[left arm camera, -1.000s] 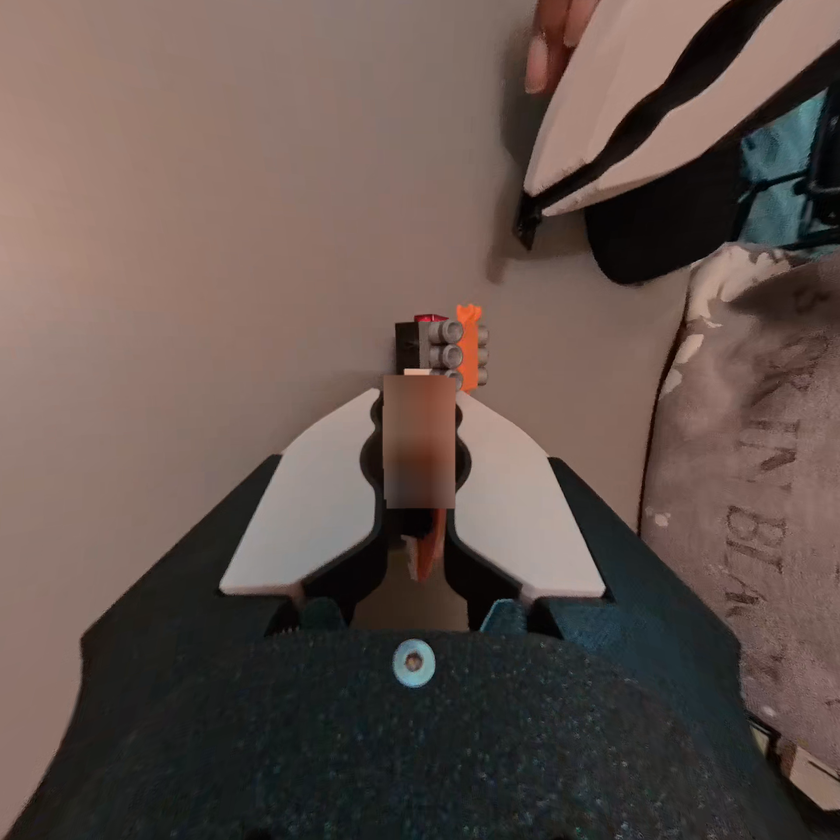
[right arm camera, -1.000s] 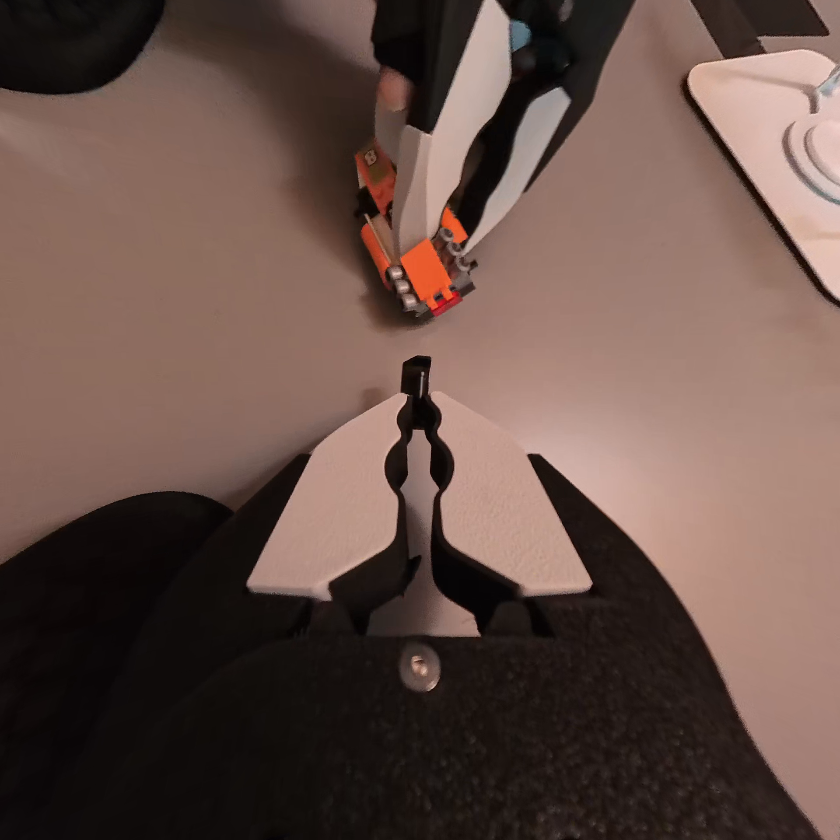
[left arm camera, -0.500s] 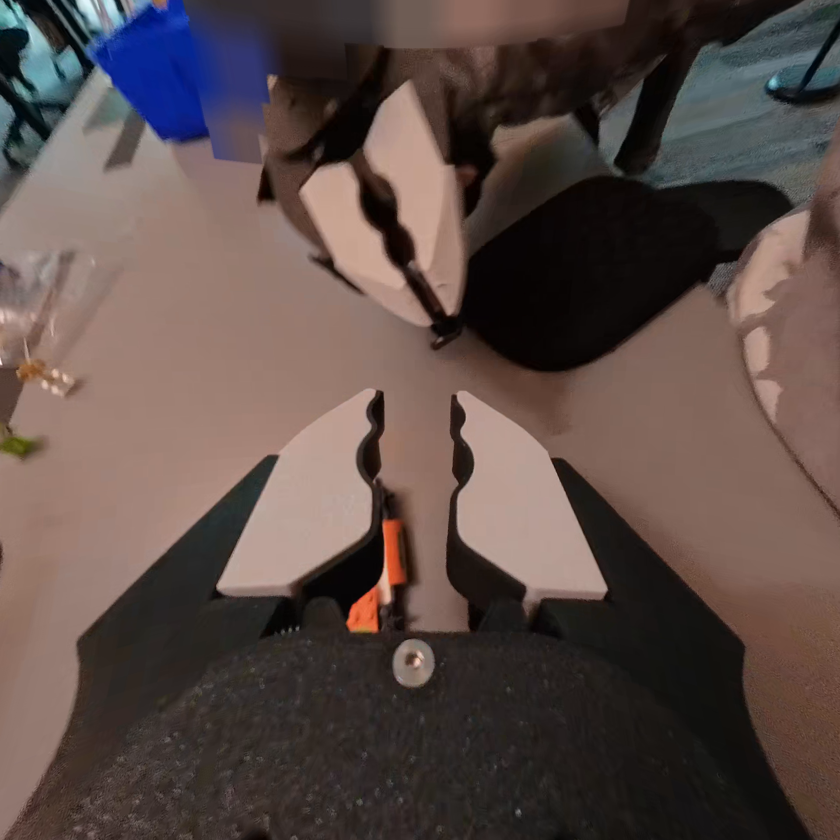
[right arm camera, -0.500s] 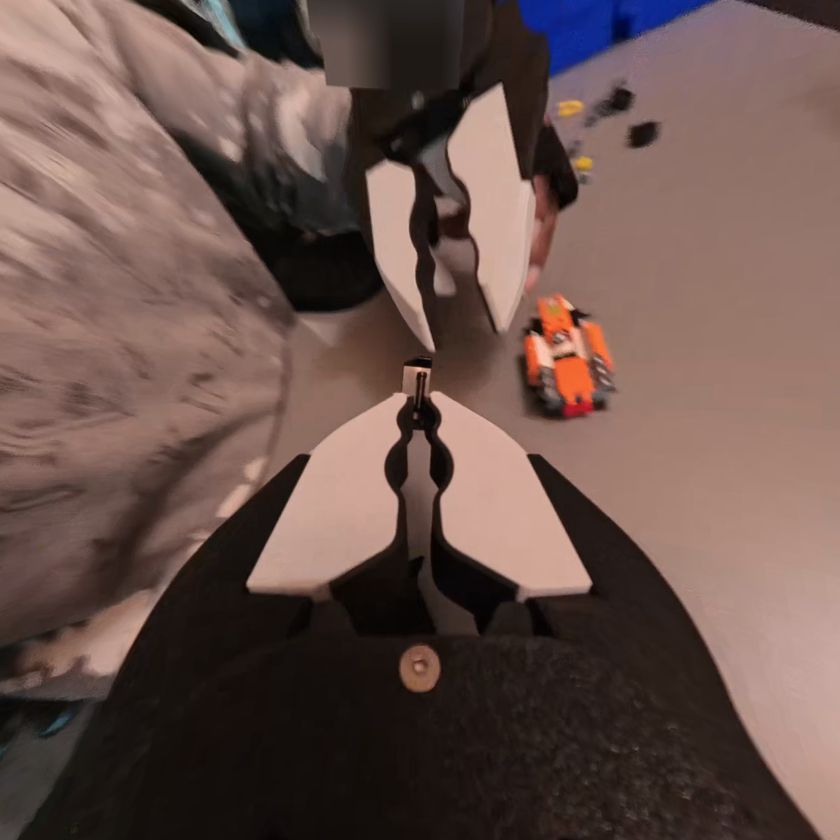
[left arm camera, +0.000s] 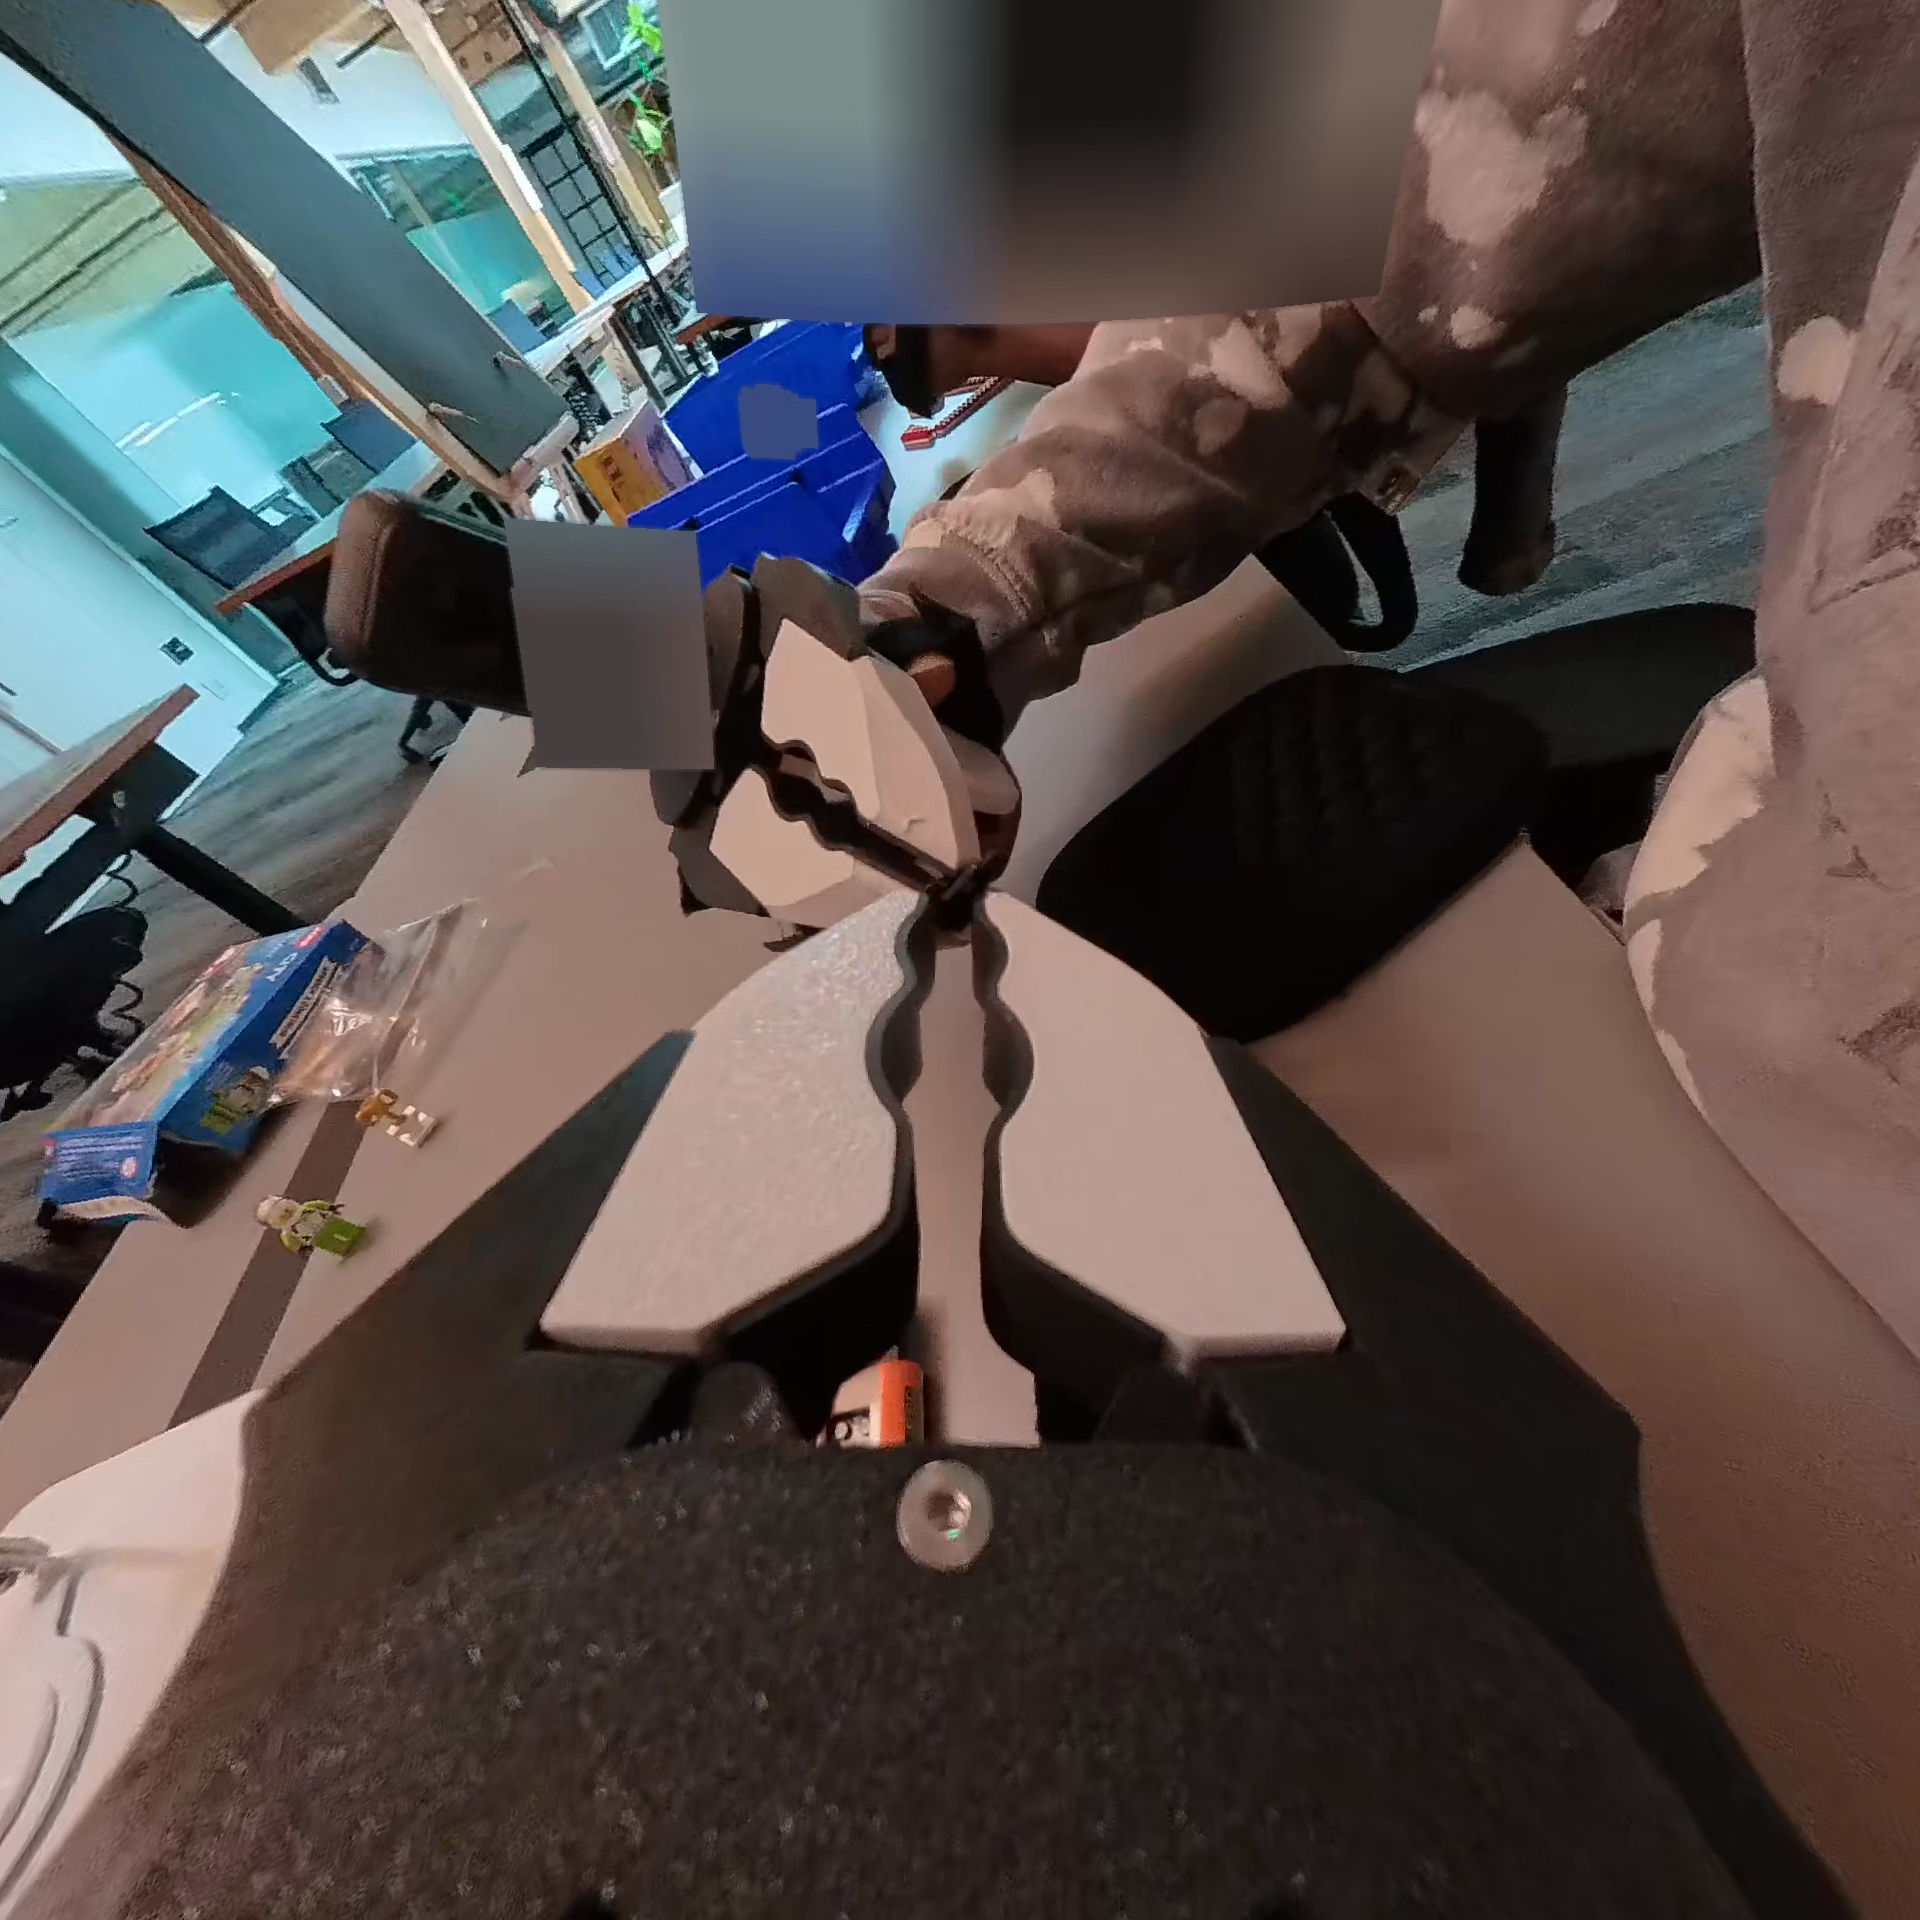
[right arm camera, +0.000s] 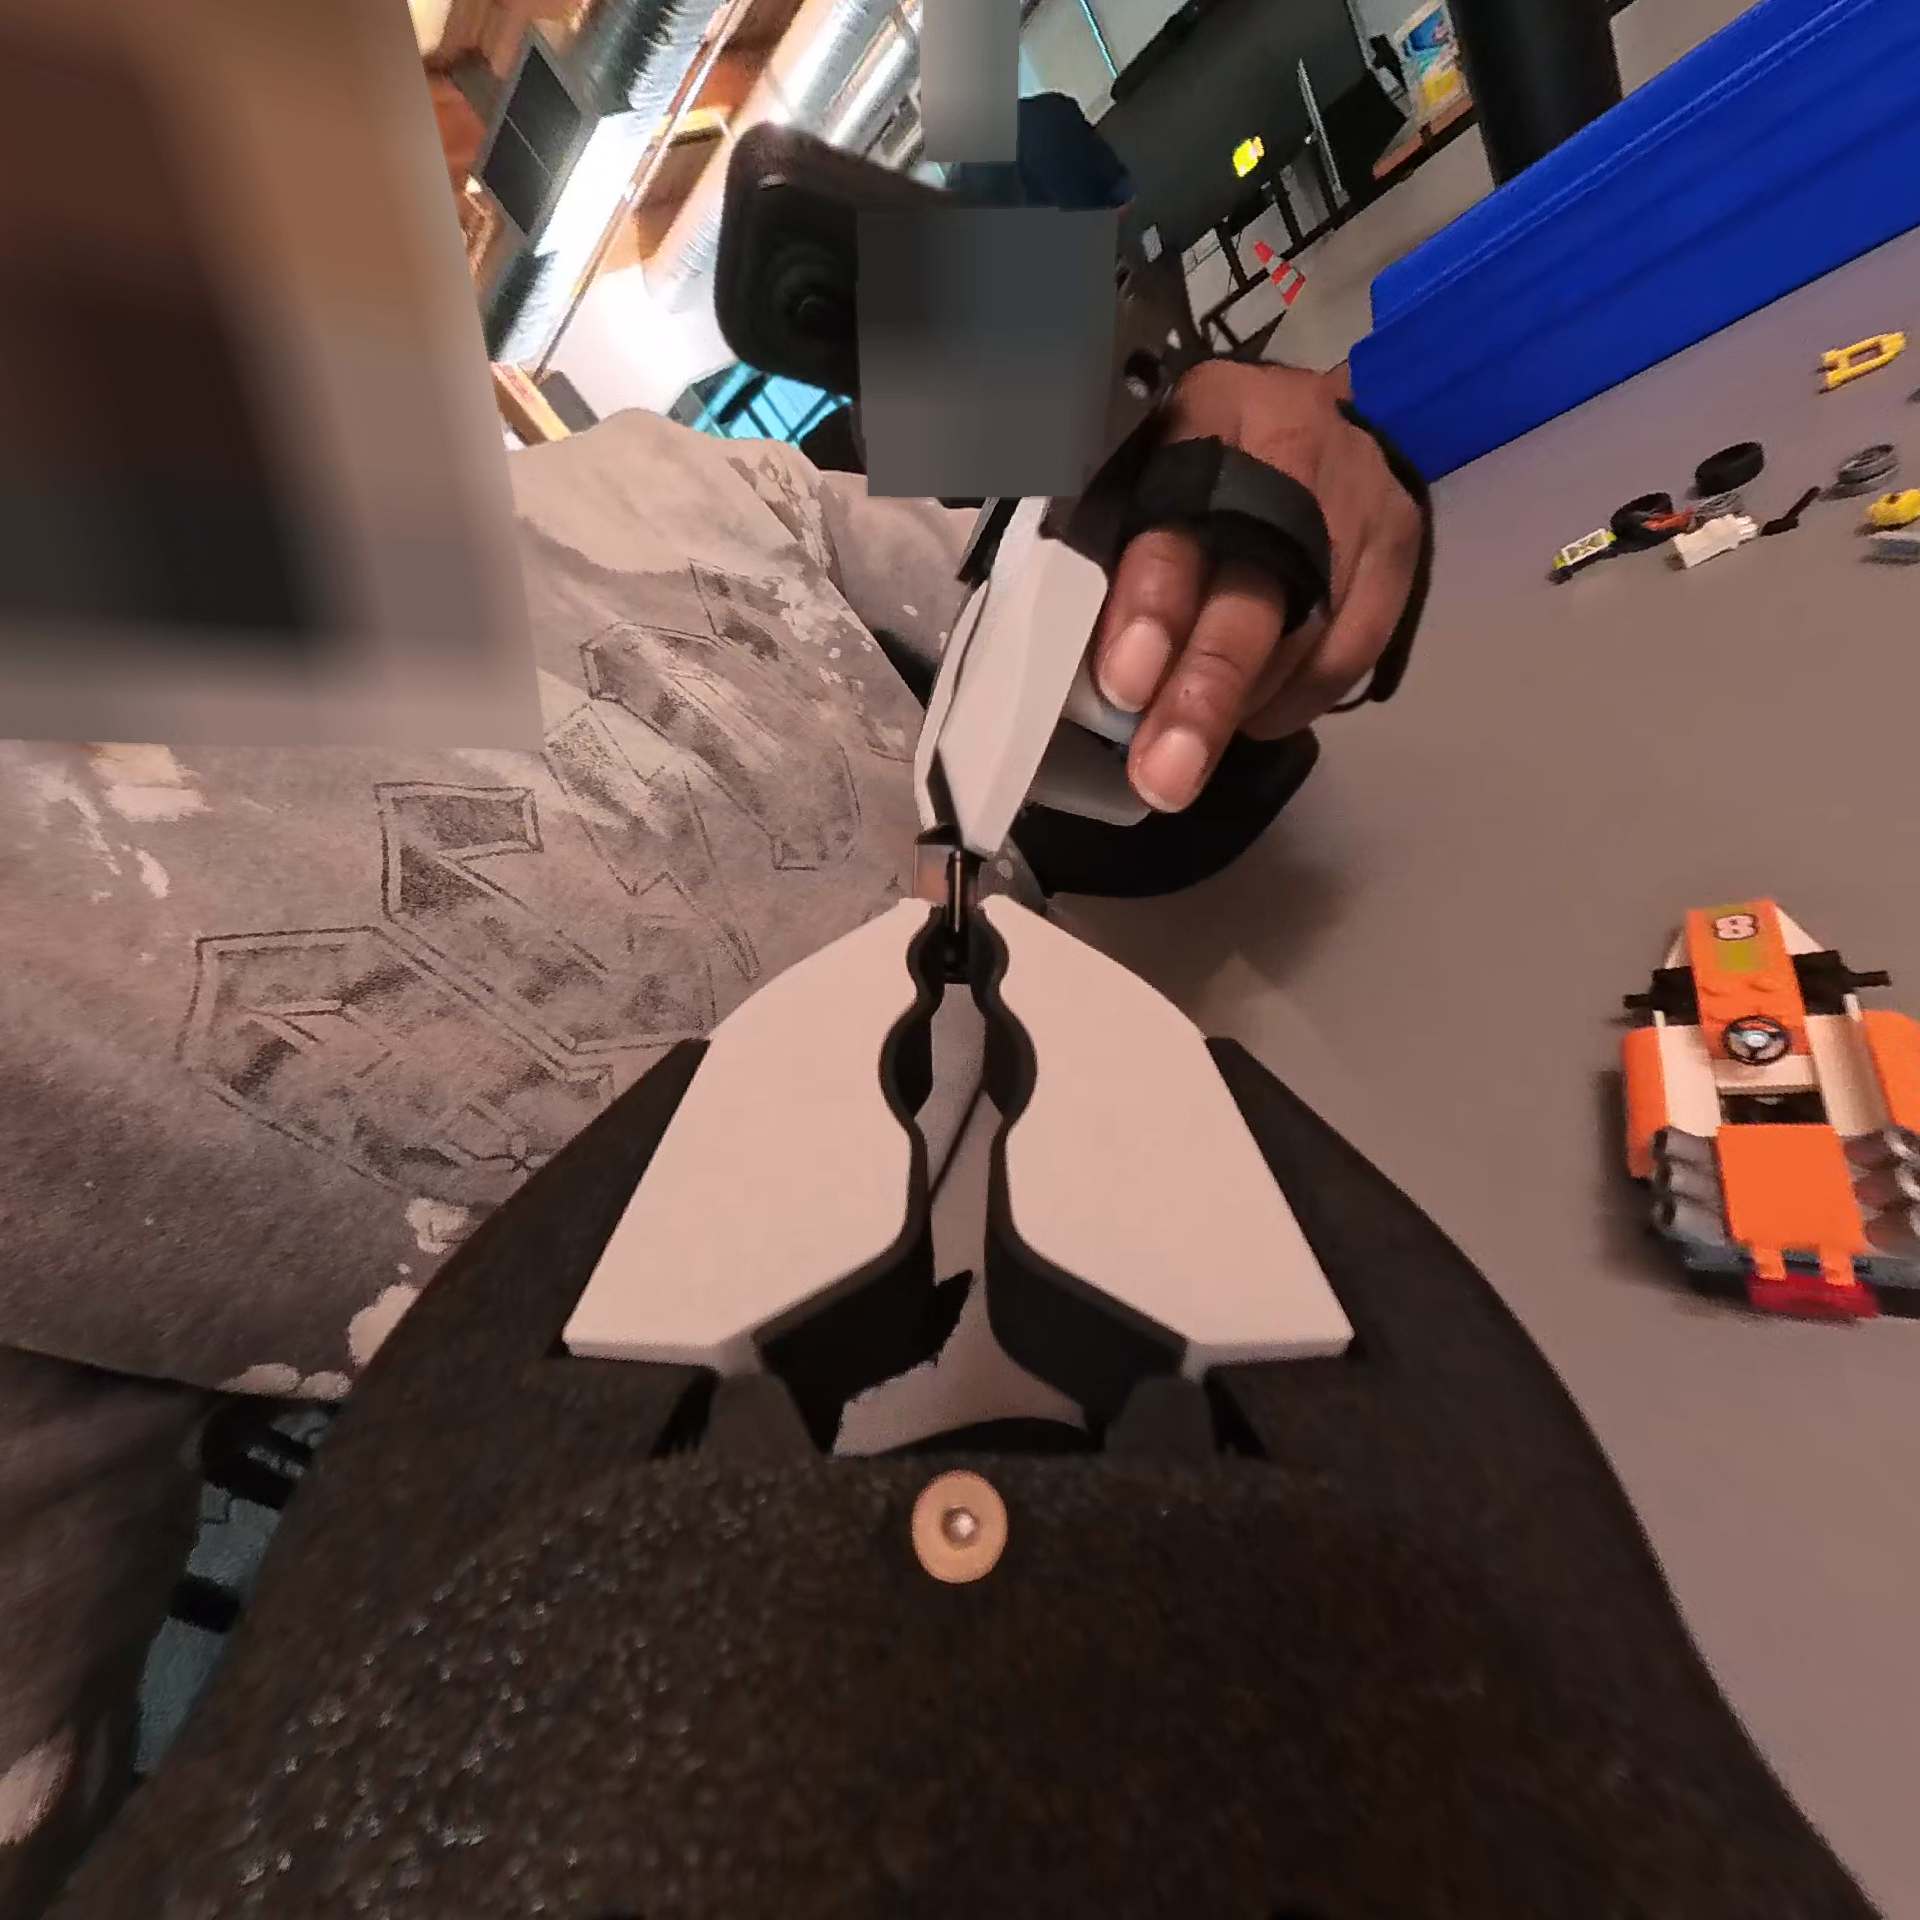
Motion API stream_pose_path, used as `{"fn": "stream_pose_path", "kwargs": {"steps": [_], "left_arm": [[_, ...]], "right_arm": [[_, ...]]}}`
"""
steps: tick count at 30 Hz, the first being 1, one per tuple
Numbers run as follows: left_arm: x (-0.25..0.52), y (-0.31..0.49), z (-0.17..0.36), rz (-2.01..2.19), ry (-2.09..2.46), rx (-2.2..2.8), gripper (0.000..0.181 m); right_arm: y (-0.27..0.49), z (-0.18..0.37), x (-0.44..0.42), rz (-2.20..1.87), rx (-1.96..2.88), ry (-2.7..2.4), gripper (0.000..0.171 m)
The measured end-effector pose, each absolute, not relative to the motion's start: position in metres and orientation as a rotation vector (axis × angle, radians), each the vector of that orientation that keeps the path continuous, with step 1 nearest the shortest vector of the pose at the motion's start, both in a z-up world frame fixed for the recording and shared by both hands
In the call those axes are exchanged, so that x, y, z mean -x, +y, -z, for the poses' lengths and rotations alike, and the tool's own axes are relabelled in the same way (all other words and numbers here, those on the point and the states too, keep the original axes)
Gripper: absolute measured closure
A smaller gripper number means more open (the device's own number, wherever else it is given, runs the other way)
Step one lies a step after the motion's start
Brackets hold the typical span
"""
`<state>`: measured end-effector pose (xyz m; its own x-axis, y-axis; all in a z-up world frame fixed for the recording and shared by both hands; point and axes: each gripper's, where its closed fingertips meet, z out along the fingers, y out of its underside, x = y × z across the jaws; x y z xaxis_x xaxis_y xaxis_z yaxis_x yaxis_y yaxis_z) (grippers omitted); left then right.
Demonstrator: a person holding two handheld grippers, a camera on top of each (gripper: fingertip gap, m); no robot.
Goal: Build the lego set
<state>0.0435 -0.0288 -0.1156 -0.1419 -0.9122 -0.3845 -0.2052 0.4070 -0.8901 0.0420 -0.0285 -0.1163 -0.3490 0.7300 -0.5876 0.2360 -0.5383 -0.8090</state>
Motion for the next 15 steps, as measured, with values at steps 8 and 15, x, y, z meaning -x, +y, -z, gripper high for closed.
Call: {"fn": "stream_pose_path", "kwargs": {"steps": [8,15], "left_arm": [[-0.039,-0.021,0.113,1.07,1.413,1.266,0.177],[-0.039,-0.002,0.117,1.425,1.139,1.564,0.177]], "right_arm": [[-0.017,0.113,-0.038,-1.915,1.559,-1.103,0.167],[0.009,0.11,-0.048,-1.614,1.577,-0.962,0.162]]}}
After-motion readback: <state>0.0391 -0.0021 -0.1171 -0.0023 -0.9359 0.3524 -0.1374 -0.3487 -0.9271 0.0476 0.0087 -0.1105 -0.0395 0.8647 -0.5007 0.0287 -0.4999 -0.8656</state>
